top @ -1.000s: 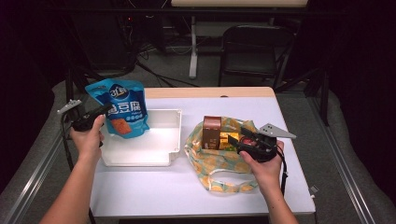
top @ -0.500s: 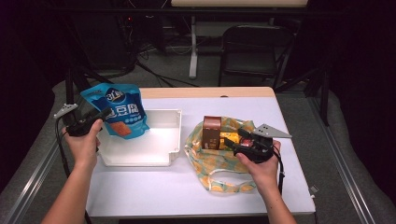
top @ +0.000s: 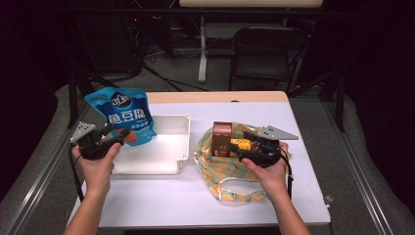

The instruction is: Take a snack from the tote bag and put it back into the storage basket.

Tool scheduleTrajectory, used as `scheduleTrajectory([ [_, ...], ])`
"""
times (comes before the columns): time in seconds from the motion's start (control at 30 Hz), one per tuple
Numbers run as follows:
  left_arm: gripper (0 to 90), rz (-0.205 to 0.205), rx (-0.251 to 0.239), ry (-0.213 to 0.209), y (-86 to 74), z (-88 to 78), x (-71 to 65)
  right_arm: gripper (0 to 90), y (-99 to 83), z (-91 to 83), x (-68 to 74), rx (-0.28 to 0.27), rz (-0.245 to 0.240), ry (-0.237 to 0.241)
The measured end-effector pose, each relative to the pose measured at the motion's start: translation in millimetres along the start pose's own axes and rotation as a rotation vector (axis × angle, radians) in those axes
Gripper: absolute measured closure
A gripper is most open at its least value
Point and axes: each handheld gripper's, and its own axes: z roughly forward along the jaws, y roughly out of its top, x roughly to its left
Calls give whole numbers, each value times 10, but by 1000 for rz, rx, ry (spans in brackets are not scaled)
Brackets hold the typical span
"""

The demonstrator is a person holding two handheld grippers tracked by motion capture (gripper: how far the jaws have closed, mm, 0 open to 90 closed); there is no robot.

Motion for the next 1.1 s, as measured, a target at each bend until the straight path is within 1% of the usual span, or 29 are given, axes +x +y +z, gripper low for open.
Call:
scheduleTrajectory([
  [0.07,285,10,5,-16,-40,18,-75,258,15,27,27,4,-8,7],
  [0.17,287,29,20,-54,-76,51,-180,244,49,78,44,10,-29,9],
  [0.2,286,36,19,-62,-83,57,-215,236,63,96,38,13,-31,12],
  [0.23,286,40,21,-71,-89,57,-248,230,77,117,31,12,-24,21],
  [0.33,287,56,19,-105,-108,68,-336,220,109,174,19,20,-37,29],
  [0.4,283,73,22,-123,-126,80,-384,218,121,217,18,35,-54,31],
  [0.43,280,71,28,-135,-137,88,-405,217,126,235,13,43,-64,32],
  [0.47,277,68,29,-146,-148,97,-424,214,128,258,12,40,-61,37],
  [0.57,270,81,41,-171,-177,122,-486,205,145,312,-8,49,-71,60],
  [0.67,265,87,44,-192,-195,141,-532,198,163,363,-34,52,-79,81],
  [0.7,264,87,49,-200,-200,144,-543,197,170,377,-42,57,-83,81],
  [0.73,262,89,49,-204,-205,150,-553,195,176,392,-50,56,-85,94],
  [0.97,263,95,67,-225,-255,177,-587,187,185,470,-117,65,-107,163],
  [1.0,263,93,70,-229,-263,181,-589,185,182,479,-117,69,-113,167],
  [1.03,264,99,76,-229,-267,184,-589,185,181,489,-121,73,-122,172],
  [1.1,266,98,78,-232,-275,192,-593,183,184,508,-131,75,-126,181],
])
